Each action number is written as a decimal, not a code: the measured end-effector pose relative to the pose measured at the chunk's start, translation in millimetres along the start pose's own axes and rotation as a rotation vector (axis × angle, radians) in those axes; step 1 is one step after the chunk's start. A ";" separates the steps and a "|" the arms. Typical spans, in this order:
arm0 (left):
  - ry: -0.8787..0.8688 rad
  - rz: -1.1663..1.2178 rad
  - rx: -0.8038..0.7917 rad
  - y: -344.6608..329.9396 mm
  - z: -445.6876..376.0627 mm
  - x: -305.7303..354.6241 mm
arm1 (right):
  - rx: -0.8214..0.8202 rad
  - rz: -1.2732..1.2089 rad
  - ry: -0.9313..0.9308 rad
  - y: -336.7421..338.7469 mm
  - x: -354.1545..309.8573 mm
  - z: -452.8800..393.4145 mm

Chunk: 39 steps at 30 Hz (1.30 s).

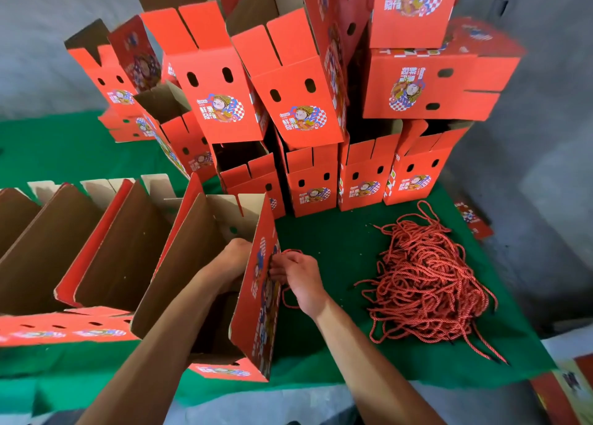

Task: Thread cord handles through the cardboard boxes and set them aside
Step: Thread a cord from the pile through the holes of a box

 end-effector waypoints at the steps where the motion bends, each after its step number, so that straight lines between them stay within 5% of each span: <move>1: -0.002 -0.013 0.011 1.3 -0.5 -1.9 | -0.036 0.046 0.043 -2.4 -4.8 -1.9; 7: -0.015 0.057 0.121 0.2 -5.0 -2.3 | -0.220 0.229 0.102 5.1 -16.3 -11.0; 10: 0.053 0.028 0.145 5.1 -6.7 -10.2 | 0.082 -0.011 -0.043 46.9 6.9 -11.4; 13: 0.102 0.035 0.127 7.1 -2.0 -22.6 | 0.341 0.256 -0.192 100.1 42.8 -3.5; 19: 0.055 0.176 0.137 14.6 22.9 -12.1 | -0.014 0.927 -0.138 103.9 52.2 -8.5; 26: 0.062 0.071 -0.142 -7.0 60.0 -8.7 | -0.148 1.230 -0.127 87.5 44.6 -30.4; 34: 0.216 0.040 -0.203 -7.4 54.7 -29.9 | -0.019 0.983 -0.289 86.0 57.3 -22.3; 39: 0.228 0.058 -0.232 -11.2 48.3 -31.2 | 0.301 0.195 -0.320 98.2 61.8 0.8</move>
Point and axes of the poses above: each hand's wrist, its own z-axis away from the middle knuckle, its own y-axis out of the back of the hand, x = y × z, the point moved 8 cm from there along -z, towards the middle knuckle, and after that the axes turned 14 degrees about y, right-handed, at the moved point
